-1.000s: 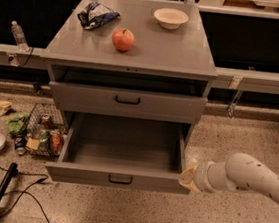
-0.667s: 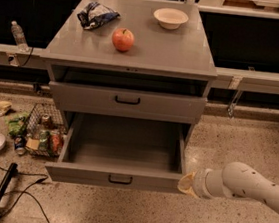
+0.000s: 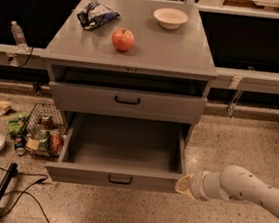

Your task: Close middle drawer

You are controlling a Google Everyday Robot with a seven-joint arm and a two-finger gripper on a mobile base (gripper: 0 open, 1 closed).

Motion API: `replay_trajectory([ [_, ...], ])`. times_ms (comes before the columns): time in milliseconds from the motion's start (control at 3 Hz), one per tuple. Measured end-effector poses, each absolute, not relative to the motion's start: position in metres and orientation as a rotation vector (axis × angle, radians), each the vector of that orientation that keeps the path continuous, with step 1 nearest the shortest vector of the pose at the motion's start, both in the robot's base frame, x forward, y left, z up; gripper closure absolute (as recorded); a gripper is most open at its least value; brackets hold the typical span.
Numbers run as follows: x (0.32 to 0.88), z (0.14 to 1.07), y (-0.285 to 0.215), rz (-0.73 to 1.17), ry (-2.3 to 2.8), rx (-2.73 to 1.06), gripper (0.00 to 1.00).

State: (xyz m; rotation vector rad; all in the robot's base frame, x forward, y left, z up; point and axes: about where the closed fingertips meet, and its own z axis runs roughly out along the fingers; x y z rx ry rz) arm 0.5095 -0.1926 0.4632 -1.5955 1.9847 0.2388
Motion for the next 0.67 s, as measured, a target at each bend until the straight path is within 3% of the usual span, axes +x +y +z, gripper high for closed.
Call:
replay_trajectory([
  [667,0.534,0.421,-0.161,0.223,1.873,-1.58,1.0],
])
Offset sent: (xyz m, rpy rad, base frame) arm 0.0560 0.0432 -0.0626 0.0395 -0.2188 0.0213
